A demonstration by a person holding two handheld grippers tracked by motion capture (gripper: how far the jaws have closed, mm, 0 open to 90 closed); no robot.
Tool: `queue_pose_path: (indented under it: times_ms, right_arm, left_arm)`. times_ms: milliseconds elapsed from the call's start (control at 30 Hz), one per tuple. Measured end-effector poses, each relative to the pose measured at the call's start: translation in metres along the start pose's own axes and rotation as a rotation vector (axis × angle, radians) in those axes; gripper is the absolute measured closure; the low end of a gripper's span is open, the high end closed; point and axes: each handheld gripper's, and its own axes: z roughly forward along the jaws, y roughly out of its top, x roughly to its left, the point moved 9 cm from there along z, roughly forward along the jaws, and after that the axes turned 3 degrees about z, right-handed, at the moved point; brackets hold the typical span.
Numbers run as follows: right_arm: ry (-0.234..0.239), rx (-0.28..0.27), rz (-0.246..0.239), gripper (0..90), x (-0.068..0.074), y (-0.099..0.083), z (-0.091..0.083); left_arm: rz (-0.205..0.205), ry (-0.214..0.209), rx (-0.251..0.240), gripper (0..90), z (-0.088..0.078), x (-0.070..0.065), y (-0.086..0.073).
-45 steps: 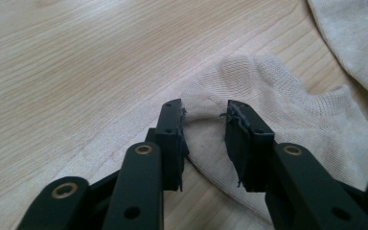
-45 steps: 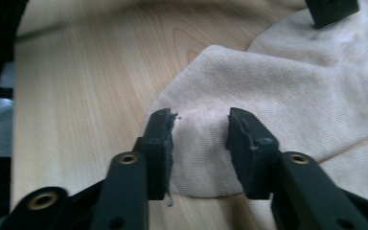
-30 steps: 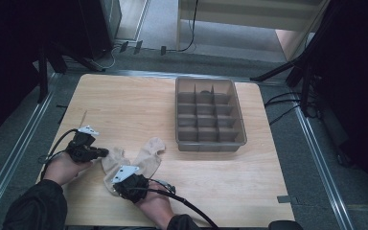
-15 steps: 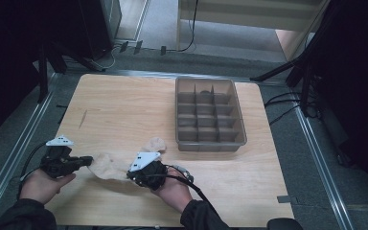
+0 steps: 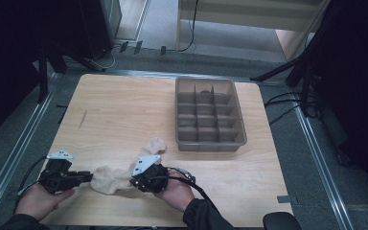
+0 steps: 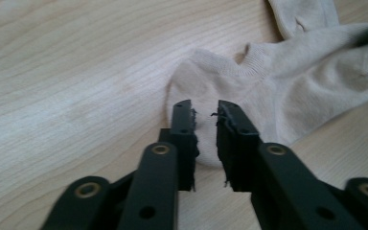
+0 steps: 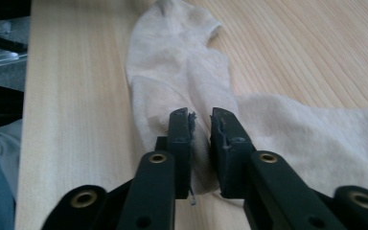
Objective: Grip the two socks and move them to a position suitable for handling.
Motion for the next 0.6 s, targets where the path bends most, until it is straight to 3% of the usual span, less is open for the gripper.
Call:
queue_pose_path:
  times_ms: [200, 300, 600]
  right_arm:
    - [-0.001, -0.059, 0.024, 65.7, -0.005, 0.006, -0.013]
    - [-0.031, -0.076, 0.043, 64.1, -0.014, 0.007, -0.017]
    - [-0.094, -0.072, 0.133, 53.6, -0.048, 0.0, 0.002]
  left_arm:
    - [-0.016, -0.003, -0.04, 69.9, -0.001, 0.004, 0.007]
    - [-0.012, 0.004, -0.048, 69.2, 0.0, 0.006, 0.011]
    - [0.011, 0.002, -0.08, 62.5, 0.003, 0.008, 0.015]
